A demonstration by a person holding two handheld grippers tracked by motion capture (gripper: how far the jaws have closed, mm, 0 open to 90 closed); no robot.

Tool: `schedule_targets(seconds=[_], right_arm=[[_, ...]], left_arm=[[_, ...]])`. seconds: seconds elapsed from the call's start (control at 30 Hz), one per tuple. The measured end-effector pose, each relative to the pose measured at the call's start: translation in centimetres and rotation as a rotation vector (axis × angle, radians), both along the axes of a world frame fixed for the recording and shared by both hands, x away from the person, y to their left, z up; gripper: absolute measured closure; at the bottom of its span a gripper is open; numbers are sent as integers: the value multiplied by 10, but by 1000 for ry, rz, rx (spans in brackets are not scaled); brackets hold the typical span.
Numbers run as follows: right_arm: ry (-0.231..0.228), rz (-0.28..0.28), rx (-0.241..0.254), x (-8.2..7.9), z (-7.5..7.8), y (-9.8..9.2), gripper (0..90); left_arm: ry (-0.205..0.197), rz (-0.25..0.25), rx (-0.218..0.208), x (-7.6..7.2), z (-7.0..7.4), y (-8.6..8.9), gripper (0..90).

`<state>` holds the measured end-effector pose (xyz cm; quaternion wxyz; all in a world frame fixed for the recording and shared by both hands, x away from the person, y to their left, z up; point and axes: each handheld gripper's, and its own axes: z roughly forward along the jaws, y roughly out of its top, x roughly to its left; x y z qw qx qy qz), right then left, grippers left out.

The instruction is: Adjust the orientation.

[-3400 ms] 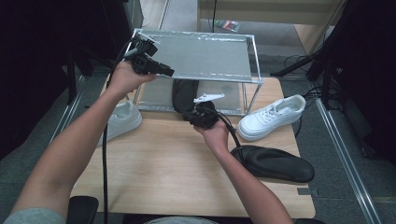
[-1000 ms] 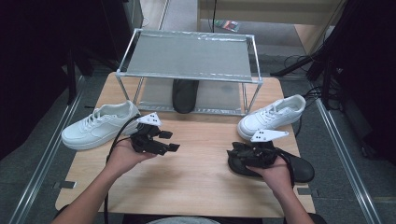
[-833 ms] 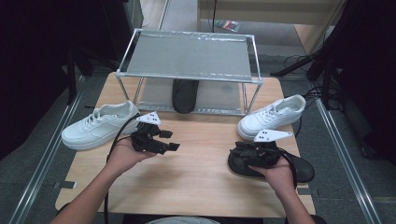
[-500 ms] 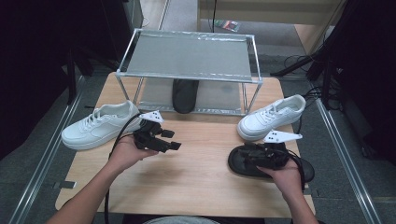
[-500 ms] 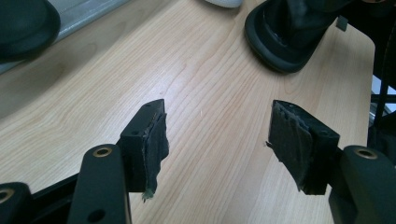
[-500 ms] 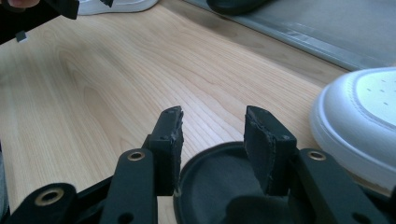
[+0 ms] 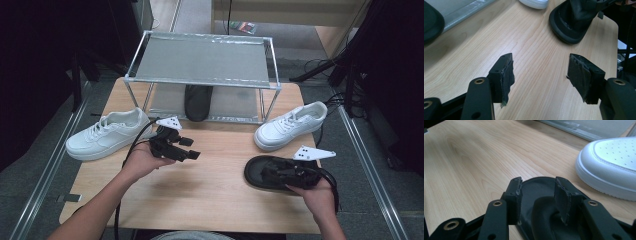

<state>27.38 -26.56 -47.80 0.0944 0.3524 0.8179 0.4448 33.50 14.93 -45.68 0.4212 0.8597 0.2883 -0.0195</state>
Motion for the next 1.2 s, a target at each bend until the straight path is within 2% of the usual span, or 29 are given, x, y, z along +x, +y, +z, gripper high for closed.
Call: schedule_targets(seconds=[0.27, 0.3, 0.4, 0.53, 0.67, 0.83, 0.9, 1.03, 1.2], right_arm=[[41, -3, -10, -1, -12, -5, 598], [27, -2, -8, -1, -13, -5, 602], [36, -2, 8, -1, -14, -8, 608], [56, 4, -28, -1, -17, -10, 617], [59, 5, -16, 1, -19, -12, 636], [114, 41, -66, 0, -24, -17, 629], [117, 52, -80, 1, -26, -16, 669], [124, 58, -60, 4, -25, -14, 736], [160, 50, -65, 6, -22, -11, 757]], left_arm=[[0, -14, 0, 2, 1, -3, 381], [-2, -15, -1, 2, 1, -3, 381], [-3, -18, 0, 1, 1, -3, 381], [2, -14, -5, 2, 1, -2, 381], [0, -15, 1, 1, 1, -2, 381], [2, -16, -4, 2, 0, -1, 381], [4, -14, -6, 2, 0, -1, 382], [-4, -19, -1, 2, 0, -1, 382], [1, -13, -5, 3, 0, 0, 382]])
